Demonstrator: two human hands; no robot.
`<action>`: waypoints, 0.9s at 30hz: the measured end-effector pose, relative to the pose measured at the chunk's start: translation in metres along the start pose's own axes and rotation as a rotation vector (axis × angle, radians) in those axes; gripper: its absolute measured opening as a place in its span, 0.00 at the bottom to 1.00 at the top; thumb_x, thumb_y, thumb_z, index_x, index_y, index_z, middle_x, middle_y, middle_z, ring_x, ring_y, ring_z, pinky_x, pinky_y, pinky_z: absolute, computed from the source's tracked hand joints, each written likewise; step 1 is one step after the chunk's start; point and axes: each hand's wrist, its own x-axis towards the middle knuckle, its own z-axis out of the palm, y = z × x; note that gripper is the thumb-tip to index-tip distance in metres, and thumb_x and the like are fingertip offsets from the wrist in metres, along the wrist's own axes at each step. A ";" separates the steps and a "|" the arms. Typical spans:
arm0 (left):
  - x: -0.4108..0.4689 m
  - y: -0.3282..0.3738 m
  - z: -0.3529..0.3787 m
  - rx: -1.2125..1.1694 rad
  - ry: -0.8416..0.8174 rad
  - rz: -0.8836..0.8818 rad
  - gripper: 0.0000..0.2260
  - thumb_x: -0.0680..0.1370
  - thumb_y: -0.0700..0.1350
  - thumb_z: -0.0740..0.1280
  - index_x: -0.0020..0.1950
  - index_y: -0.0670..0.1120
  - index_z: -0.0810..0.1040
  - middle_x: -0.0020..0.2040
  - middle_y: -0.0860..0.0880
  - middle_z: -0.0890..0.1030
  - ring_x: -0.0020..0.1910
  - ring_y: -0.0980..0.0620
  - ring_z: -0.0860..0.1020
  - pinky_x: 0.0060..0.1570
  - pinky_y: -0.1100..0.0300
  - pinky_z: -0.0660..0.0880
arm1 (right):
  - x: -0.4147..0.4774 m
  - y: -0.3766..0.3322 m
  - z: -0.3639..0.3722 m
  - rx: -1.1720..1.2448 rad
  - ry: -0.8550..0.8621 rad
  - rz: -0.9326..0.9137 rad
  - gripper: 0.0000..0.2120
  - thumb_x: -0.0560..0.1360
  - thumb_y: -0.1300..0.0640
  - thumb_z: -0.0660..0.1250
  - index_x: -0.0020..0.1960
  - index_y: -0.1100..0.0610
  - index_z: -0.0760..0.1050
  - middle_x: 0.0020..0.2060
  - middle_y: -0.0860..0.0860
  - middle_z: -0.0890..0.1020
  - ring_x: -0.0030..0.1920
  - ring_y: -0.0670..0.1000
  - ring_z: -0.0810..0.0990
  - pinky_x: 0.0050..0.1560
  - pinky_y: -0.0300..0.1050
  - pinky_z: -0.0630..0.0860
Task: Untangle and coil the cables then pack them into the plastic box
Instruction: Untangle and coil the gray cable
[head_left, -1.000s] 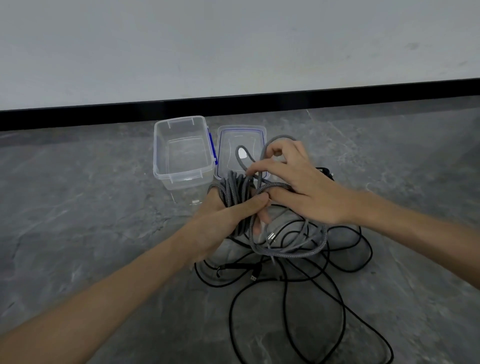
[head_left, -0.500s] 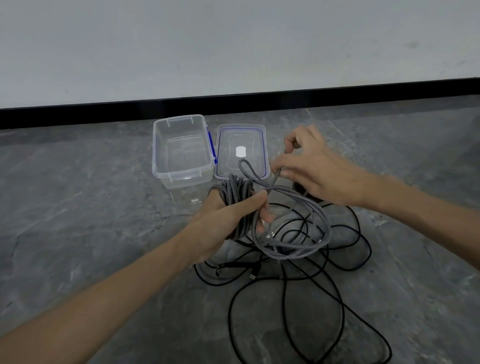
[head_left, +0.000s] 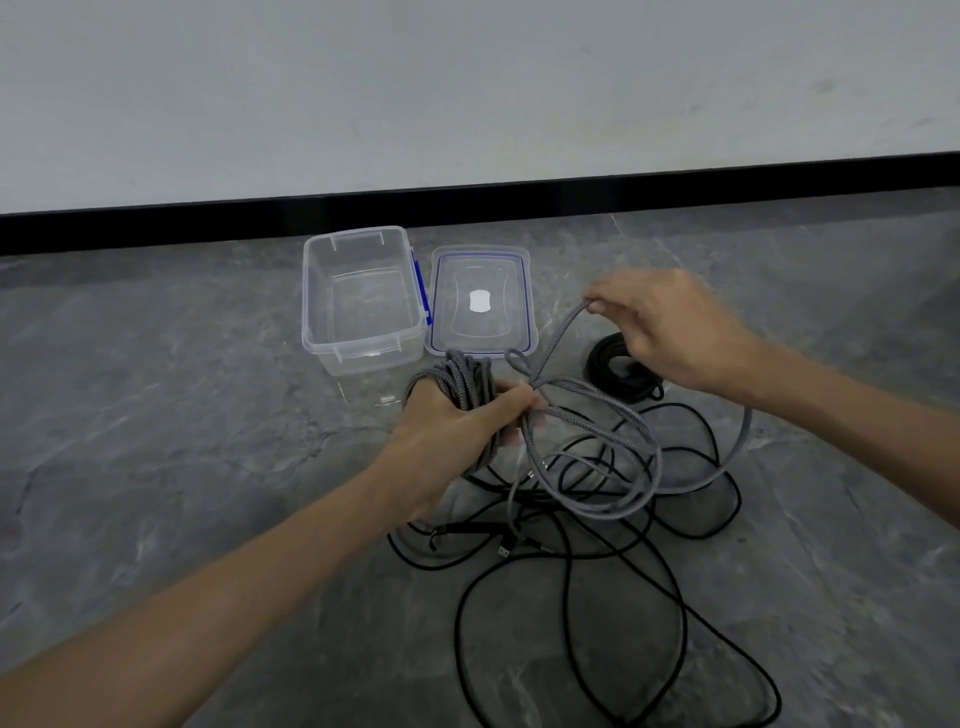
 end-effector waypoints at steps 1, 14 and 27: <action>0.000 0.000 0.001 0.008 0.014 -0.003 0.04 0.76 0.40 0.71 0.46 0.39 0.83 0.44 0.41 0.85 0.40 0.50 0.78 0.43 0.59 0.76 | 0.000 0.002 0.001 0.011 0.006 0.018 0.08 0.79 0.61 0.61 0.48 0.63 0.78 0.39 0.57 0.82 0.37 0.59 0.80 0.35 0.54 0.78; -0.022 -0.028 -0.008 0.208 -0.219 -0.061 0.08 0.79 0.37 0.65 0.42 0.38 0.79 0.30 0.48 0.79 0.31 0.52 0.76 0.41 0.61 0.74 | -0.001 0.022 -0.004 0.184 0.135 0.381 0.08 0.80 0.61 0.62 0.49 0.63 0.79 0.33 0.54 0.78 0.30 0.48 0.71 0.33 0.37 0.65; -0.014 0.006 0.001 -0.203 -0.226 0.011 0.07 0.79 0.36 0.61 0.47 0.35 0.76 0.25 0.51 0.67 0.25 0.54 0.72 0.30 0.64 0.73 | -0.012 -0.033 0.028 0.267 -0.511 0.098 0.18 0.74 0.52 0.56 0.55 0.59 0.78 0.51 0.52 0.79 0.54 0.52 0.77 0.58 0.49 0.72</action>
